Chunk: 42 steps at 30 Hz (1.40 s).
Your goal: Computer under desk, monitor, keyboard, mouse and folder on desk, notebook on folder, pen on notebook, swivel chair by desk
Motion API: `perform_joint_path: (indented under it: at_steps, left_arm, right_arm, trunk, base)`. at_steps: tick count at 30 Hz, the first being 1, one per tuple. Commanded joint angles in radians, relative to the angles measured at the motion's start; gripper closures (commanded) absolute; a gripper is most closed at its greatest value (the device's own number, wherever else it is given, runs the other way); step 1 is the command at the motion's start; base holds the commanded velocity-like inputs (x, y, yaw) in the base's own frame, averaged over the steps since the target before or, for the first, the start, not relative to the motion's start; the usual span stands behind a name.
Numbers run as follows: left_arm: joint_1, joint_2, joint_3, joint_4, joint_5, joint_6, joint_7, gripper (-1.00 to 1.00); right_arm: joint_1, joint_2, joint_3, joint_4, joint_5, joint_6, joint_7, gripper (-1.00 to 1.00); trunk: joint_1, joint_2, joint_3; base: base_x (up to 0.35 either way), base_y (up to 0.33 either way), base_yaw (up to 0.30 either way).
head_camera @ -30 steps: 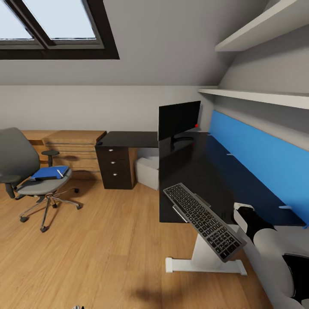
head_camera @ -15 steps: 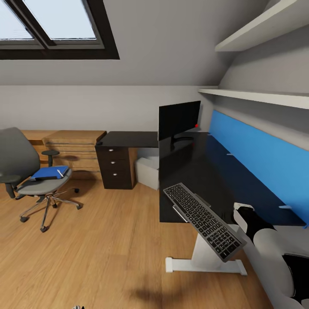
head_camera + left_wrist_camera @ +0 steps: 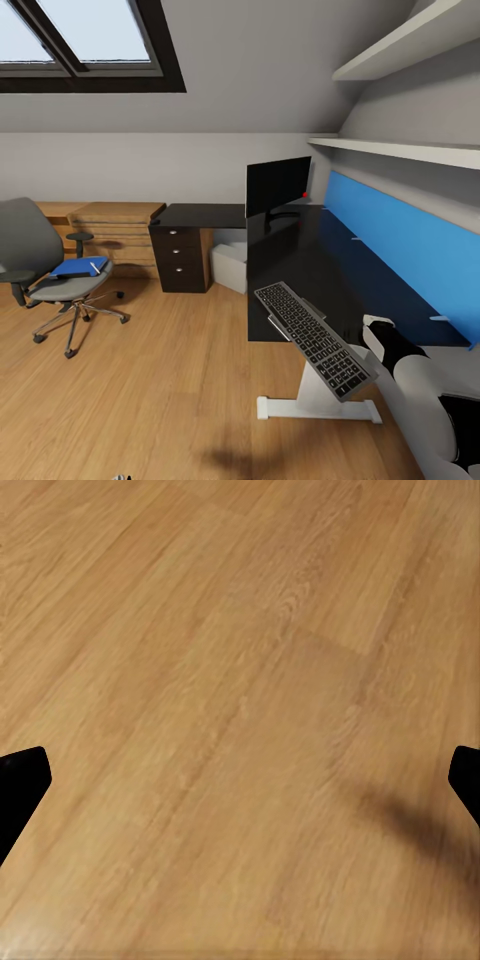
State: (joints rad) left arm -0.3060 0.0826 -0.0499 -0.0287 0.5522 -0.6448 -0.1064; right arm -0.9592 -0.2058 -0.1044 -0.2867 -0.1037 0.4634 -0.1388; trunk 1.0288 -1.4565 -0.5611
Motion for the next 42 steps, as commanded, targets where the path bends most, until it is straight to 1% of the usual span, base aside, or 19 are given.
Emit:
perform_joint_path:
  at_steps: [1,14,24,42]
  left_arm:
    - [-0.001,0.000,-0.005,0.001,0.011,-0.003,-0.007,-1.00]
    - [-0.001,0.000,-0.005,0.001,0.011,-0.003,-0.007,-1.00]
    - [-0.001,0.000,-0.005,0.001,0.011,-0.003,-0.009,-1.00]
    - [-0.001,0.000,-0.005,0.001,0.011,-0.003,-0.008,-1.00]
  right_arm:
    - [0.000,0.000,0.001,0.009,-0.008,0.009,-0.004,-1.00]
    - [0.000,0.000,0.000,0.009,-0.008,0.009,-0.005,-1.00]
    - [0.000,0.000,0.000,0.009,-0.008,0.009,-0.005,-1.00]
    - [0.000,-0.003,0.000,0.009,-0.010,0.004,-0.005,-1.00]
  trunk:
    - [0.000,0.000,-0.001]
    - [0.000,0.000,-0.001]
    - [0.000,0.000,-0.001]
    - [0.000,0.000,-0.001]
  base:
    - [-0.008,0.000,0.000]
    - [-0.007,0.005,0.000]
    - [-0.095,0.087,0.000]
    - [-0.004,0.003,0.000]
